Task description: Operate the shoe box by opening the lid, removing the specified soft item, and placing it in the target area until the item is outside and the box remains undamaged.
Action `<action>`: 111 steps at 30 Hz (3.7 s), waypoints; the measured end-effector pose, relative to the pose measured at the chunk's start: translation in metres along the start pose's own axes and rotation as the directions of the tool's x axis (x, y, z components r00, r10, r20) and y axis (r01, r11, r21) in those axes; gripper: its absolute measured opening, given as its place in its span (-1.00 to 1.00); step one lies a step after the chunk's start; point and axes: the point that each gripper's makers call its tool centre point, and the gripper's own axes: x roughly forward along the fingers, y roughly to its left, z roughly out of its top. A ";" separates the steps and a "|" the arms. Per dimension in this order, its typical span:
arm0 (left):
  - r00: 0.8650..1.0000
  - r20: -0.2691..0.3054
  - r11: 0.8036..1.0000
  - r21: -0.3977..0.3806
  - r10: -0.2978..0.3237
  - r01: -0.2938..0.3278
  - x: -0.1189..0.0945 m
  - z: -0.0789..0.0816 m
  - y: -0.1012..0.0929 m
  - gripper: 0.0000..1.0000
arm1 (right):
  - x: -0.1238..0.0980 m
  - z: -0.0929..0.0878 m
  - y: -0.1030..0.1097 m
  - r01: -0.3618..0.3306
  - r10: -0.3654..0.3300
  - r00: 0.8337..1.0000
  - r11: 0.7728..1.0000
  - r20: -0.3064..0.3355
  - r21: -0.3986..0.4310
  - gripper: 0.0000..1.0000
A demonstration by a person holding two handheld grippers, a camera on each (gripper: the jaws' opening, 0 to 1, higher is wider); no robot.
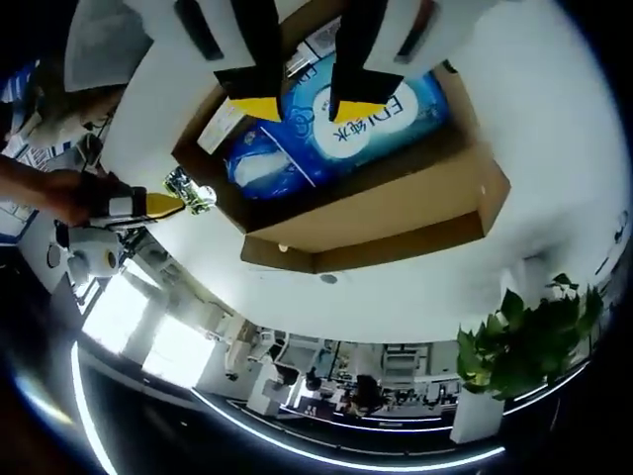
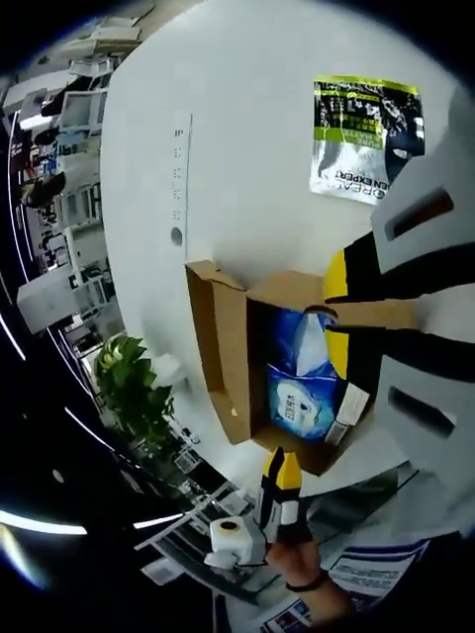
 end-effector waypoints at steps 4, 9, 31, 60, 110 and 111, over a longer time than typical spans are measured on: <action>1.000 0.009 1.000 -0.022 0.010 -0.010 -0.005 -0.005 0.009 -0.64 | 0.010 0.005 0.012 -0.018 0.018 1.000 1.000 -0.003 -0.011 -0.86; 1.000 0.020 0.999 -0.041 0.023 -0.022 -0.012 -0.007 0.020 -0.64 | 0.023 0.004 0.026 -0.038 0.037 0.999 0.999 -0.022 -0.031 -0.86; 0.997 0.028 0.995 -0.076 0.066 -0.064 -0.046 -0.031 0.059 -0.64 | 0.094 -0.013 0.098 -0.088 0.087 0.995 0.996 -0.047 -0.020 -0.84; 0.996 0.053 0.990 -0.121 0.079 -0.072 -0.051 -0.032 0.069 -0.63 | 0.118 -0.030 0.079 -0.075 0.062 0.986 0.994 -0.155 -0.076 -0.74; 0.999 0.033 0.993 -0.111 0.041 -0.037 -0.040 -0.026 0.054 -0.63 | 0.112 -0.010 0.070 -0.028 0.021 0.988 0.999 -0.151 -0.041 -1.00; 0.999 0.030 0.993 -0.109 0.038 -0.035 -0.038 -0.025 0.053 -0.63 | 0.109 -0.006 0.066 -0.019 0.014 0.990 0.999 -0.139 -0.030 -1.00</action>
